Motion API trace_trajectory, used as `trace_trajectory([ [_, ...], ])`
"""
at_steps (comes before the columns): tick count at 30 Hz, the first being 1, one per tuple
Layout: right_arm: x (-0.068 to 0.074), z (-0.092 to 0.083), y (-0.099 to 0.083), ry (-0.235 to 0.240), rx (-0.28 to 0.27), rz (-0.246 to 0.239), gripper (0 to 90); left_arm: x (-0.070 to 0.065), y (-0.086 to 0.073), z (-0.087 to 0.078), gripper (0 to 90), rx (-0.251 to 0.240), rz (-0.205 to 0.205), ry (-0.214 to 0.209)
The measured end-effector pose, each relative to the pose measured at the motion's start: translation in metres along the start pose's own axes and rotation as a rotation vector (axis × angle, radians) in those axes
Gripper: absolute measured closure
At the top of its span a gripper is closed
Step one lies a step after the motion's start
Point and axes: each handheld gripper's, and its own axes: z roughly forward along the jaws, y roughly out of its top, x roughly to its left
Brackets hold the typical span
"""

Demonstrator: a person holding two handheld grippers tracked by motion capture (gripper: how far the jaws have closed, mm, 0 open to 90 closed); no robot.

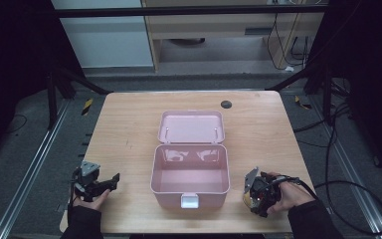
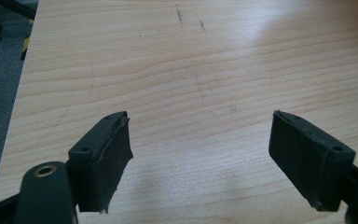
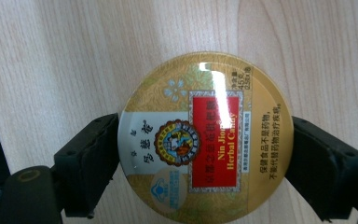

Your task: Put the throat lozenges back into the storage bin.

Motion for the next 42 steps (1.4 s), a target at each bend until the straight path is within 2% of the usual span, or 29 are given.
trace_trajectory([
  [1,-0.001,-0.001,0.000,0.004,0.001,0.004,19.9,0.000,0.000,0.000,20.0,0.000,0.000,0.000],
  [8,-0.001,-0.003,-0.001,0.016,0.003,0.009,20.5,0.000,0.000,0.000,20.0,-0.001,0.000,0.001],
  [12,-0.002,-0.008,-0.002,0.012,-0.032,0.018,20.5,0.000,0.000,0.000,20.2,0.000,0.001,0.000],
  [19,-0.004,-0.029,-0.005,-0.009,-0.092,0.062,20.6,-0.001,0.000,0.001,20.2,0.002,0.004,-0.001],
  [22,-0.007,-0.042,-0.006,-0.035,-0.131,0.094,20.6,-0.001,0.000,0.001,20.1,0.005,0.005,-0.001],
  [27,-0.008,-0.057,-0.004,-0.054,-0.167,0.102,20.6,-0.001,0.000,0.001,20.1,0.005,0.007,0.000],
  [30,-0.010,-0.072,0.001,-0.070,-0.194,0.103,20.6,-0.002,0.000,0.001,20.2,0.005,0.007,0.000],
  [42,-0.014,-0.101,0.019,-0.097,-0.219,0.090,20.6,-0.002,0.000,0.001,20.1,0.006,0.007,-0.001],
])
